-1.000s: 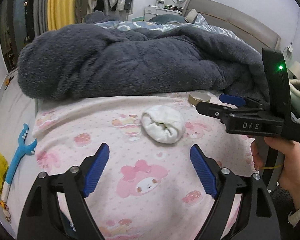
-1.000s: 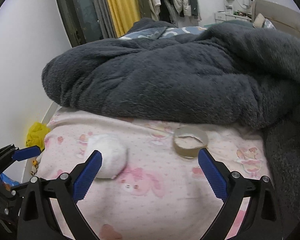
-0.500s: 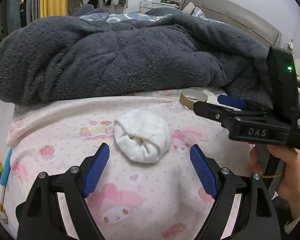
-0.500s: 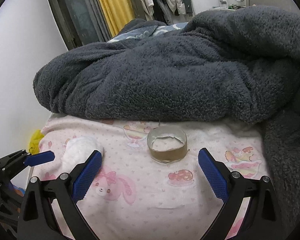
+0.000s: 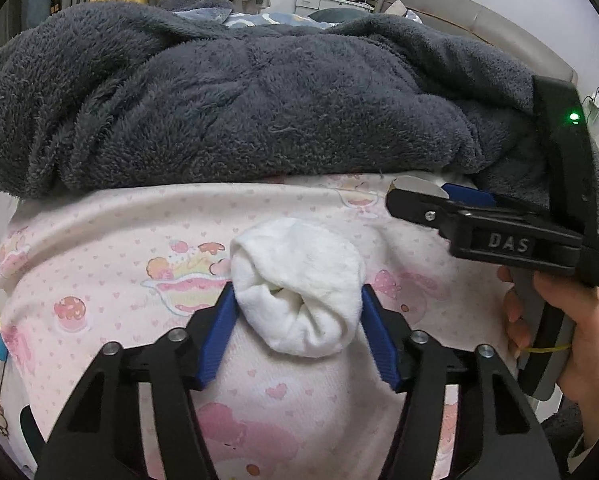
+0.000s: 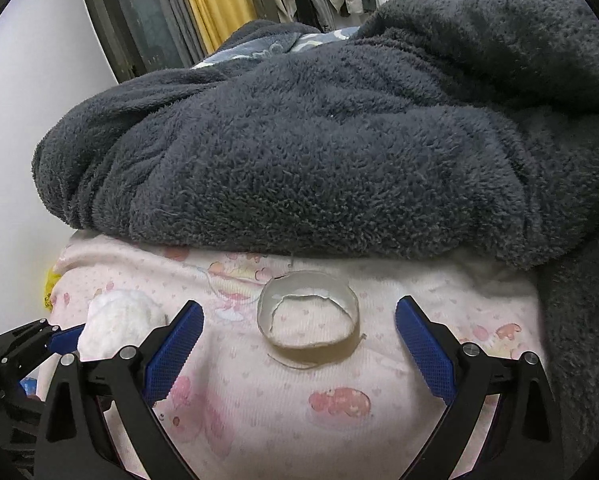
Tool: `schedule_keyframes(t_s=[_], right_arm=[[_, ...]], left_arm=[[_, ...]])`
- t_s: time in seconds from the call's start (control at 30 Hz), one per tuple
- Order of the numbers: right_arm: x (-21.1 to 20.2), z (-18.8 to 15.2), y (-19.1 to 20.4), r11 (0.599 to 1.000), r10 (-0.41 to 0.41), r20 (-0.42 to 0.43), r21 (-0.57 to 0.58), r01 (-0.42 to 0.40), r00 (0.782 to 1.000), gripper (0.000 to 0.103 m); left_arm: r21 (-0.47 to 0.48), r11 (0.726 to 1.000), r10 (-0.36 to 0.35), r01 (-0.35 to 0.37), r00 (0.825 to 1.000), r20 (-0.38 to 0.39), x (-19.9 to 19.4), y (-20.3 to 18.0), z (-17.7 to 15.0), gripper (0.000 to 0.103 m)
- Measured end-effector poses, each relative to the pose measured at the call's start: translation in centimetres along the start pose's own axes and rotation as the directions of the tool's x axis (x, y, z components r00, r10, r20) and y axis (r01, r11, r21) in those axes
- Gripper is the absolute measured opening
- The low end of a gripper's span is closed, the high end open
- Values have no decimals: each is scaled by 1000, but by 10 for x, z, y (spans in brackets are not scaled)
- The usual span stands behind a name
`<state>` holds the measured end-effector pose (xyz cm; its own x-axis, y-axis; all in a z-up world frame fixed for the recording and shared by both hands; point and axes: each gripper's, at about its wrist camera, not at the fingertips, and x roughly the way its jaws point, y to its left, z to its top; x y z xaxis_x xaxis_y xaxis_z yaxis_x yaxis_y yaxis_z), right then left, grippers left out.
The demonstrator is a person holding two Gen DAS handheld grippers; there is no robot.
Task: Collect trash
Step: 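Grasp the white rolled sock with the left gripper while the right gripper grasps the cardboard tape core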
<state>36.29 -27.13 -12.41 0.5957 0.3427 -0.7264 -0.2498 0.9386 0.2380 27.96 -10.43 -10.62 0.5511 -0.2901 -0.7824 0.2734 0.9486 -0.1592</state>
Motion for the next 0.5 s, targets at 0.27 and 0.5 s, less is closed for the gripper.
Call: schedule_keyframes(t_s=[0.27, 0.5], right_arm=[[8, -4, 9, 998, -45, -29, -47, 44, 999, 54], [2, -3, 11, 995, -84, -21, -59, 82, 996, 49]], left_arm=[[7, 1000, -10, 9, 999, 31, -13, 3, -1, 50], [14, 1000, -11, 11, 999, 53, -30, 7, -6, 48]])
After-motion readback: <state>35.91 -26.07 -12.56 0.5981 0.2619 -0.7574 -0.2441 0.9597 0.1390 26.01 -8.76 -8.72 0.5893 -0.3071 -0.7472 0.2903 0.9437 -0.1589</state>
